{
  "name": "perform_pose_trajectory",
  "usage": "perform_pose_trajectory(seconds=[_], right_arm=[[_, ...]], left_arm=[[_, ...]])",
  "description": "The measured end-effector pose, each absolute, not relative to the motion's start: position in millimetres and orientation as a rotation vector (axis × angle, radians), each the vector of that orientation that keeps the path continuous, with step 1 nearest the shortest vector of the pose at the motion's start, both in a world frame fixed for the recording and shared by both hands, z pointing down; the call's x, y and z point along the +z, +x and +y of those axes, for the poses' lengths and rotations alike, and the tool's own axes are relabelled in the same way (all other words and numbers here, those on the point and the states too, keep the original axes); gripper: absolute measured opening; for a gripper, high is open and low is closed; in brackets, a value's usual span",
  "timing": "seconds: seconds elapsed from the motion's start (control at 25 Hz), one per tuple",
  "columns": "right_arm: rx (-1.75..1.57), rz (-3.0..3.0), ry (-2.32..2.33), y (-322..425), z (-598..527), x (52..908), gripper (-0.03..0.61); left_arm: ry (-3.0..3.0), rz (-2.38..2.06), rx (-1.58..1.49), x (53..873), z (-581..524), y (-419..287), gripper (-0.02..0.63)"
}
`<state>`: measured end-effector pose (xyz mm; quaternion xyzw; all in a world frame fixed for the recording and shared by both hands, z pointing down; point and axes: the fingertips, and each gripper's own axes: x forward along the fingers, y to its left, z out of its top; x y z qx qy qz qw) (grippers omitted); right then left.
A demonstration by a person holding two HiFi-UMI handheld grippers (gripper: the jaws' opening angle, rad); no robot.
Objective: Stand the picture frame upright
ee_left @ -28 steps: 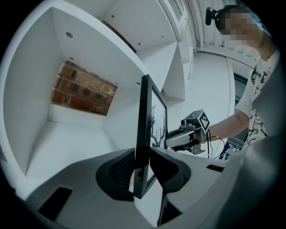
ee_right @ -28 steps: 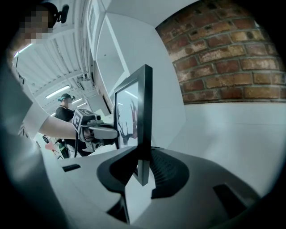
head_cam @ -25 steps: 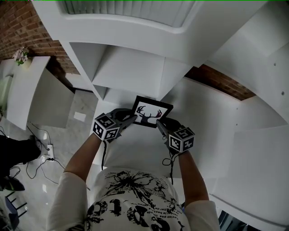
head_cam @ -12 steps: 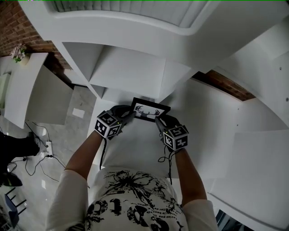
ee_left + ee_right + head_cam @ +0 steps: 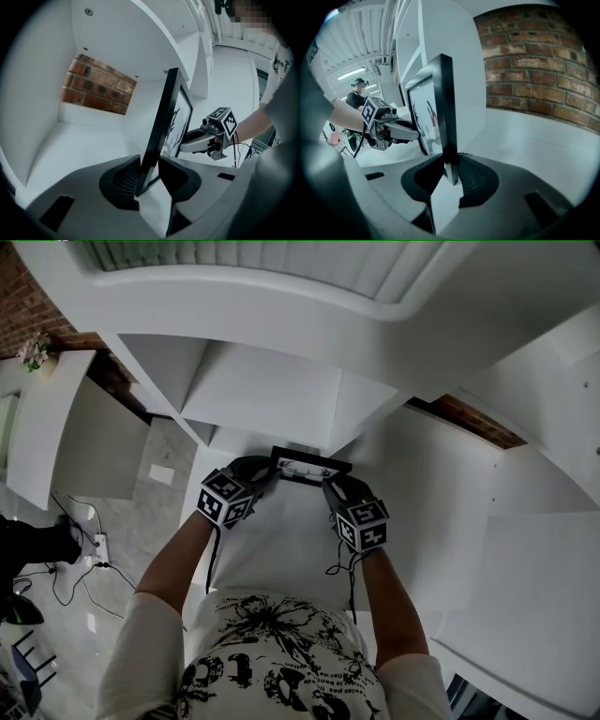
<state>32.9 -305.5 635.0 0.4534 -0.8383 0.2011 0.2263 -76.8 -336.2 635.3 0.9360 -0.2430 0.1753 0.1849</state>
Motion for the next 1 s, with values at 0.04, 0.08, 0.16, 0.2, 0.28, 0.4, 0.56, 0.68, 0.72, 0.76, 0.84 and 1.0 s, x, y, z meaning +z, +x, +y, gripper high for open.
perform_pose_trajectory(seconds=[0.04,0.08,0.16,0.2,0.28,0.4,0.56,0.68,0.72,0.76,0.84,1.0], right_arm=[[0.555,-2.311,1.25,33.3,-306.1,635.2,0.094],[0.555,-2.31,1.25,33.6,-306.8,635.5,0.094],[0.554,-2.307,1.253,33.5,-308.5,636.7,0.094],[0.555,-2.305,1.255,33.3,-309.0,637.3,0.095],[0.557,-2.303,1.26,33.0,-309.4,637.8,0.095],[0.56,-2.304,1.264,32.8,-311.3,638.7,0.097],[0.539,-2.301,1.275,34.0,-316.2,636.2,0.098],[0.532,-2.307,1.277,34.9,-315.8,636.5,0.098],[0.537,-2.312,1.279,34.8,-315.8,636.8,0.098],[0.544,-2.316,1.281,34.6,-316.2,636.9,0.1],[0.563,-2.325,1.286,34.1,-317.2,636.8,0.104],[0.59,-2.316,1.293,35.6,-317.6,640.2,0.11]], left_arm=[[2.638,-0.686,0.487,634.8,-337.0,-76.5,0.133],[2.634,-0.687,0.48,634.6,-338.1,-76.3,0.135],[2.612,-0.697,0.47,635.0,-342.0,-76.9,0.14],[2.599,-0.707,0.468,635.6,-344.3,-77.7,0.143],[2.582,-0.725,0.468,636.1,-348.1,-78.4,0.146],[2.578,-0.726,0.465,635.7,-350.7,-78.4,0.149],[2.575,-0.726,0.468,636.3,-352.0,-78.0,0.153],[2.574,-0.721,0.468,636.2,-351.9,-77.6,0.154],[2.57,-0.719,0.466,636.7,-351.6,-77.6,0.155],[2.565,-0.717,0.464,637.2,-351.6,-77.6,0.155],[2.557,-0.718,0.46,637.8,-352.1,-78.1,0.156],[2.537,-0.729,0.466,637.9,-352.6,-78.3,0.161]])
